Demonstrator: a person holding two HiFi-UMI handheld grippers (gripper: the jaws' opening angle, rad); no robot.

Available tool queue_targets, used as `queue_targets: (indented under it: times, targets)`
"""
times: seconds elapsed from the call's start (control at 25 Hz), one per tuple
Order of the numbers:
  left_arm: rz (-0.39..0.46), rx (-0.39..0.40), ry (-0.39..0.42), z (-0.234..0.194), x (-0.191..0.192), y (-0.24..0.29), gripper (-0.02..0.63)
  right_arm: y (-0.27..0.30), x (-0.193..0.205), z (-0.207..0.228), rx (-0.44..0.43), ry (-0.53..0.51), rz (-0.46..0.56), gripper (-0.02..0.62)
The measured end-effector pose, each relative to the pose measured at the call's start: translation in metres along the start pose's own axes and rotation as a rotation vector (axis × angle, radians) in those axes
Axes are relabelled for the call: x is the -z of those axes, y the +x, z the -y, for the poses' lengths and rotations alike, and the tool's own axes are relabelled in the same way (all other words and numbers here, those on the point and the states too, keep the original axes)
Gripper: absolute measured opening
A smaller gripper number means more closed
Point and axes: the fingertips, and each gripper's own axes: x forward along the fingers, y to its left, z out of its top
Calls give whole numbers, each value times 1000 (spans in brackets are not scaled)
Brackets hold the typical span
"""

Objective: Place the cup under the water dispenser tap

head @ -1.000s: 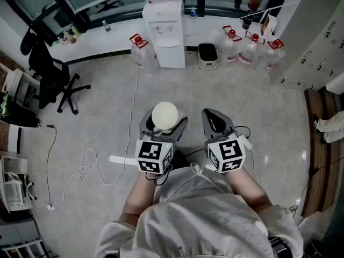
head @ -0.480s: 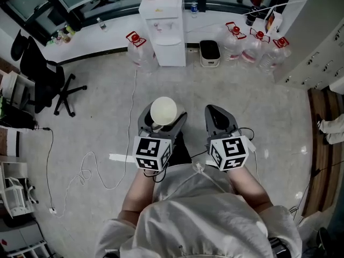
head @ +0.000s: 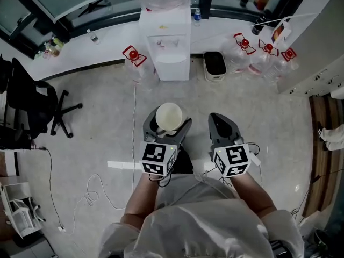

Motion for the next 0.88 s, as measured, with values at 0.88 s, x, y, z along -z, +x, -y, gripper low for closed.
queue_targets:
  times: [0.88]
  targets:
    - [-187,93,37,-189,49,223,446,286,-14,62,32,62,-148,29]
